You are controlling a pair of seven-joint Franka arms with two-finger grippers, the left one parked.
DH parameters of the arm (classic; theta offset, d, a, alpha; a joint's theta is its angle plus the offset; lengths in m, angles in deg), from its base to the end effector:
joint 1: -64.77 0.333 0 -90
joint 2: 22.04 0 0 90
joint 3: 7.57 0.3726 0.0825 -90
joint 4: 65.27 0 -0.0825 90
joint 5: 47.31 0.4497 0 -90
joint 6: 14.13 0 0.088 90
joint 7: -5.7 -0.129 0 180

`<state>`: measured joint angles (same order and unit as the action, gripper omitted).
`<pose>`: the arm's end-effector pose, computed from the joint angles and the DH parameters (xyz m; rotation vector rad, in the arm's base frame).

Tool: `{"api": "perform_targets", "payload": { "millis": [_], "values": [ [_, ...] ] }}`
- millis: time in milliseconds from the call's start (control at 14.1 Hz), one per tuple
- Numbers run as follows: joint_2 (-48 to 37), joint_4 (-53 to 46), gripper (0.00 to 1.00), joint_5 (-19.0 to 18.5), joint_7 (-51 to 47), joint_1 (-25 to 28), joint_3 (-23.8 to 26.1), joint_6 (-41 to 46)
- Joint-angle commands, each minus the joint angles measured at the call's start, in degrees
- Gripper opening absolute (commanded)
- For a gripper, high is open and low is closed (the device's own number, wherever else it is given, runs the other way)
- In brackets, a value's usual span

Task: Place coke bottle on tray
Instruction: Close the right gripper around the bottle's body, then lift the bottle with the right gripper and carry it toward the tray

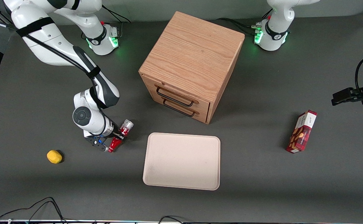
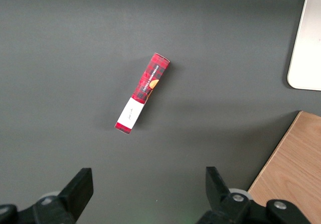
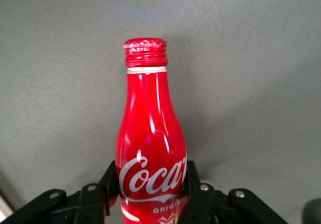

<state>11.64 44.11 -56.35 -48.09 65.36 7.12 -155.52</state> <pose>0.6760 0.1769 0.1681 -2.9741 0.9023 0.0436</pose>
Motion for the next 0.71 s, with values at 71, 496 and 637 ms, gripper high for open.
{"api": "perform_targets", "payload": {
  "millis": [71,496,637],
  "values": [
    [-2.56,-9.06,0.00,-0.81,3.85,-0.51,0.34,12.58],
    [-0.90,-30.78,0.00,0.34,15.18,0.19,0.69,31.77],
    [0.94,-36.40,0.00,-0.01,16.00,1.77,0.95,33.19]
  ]
}}
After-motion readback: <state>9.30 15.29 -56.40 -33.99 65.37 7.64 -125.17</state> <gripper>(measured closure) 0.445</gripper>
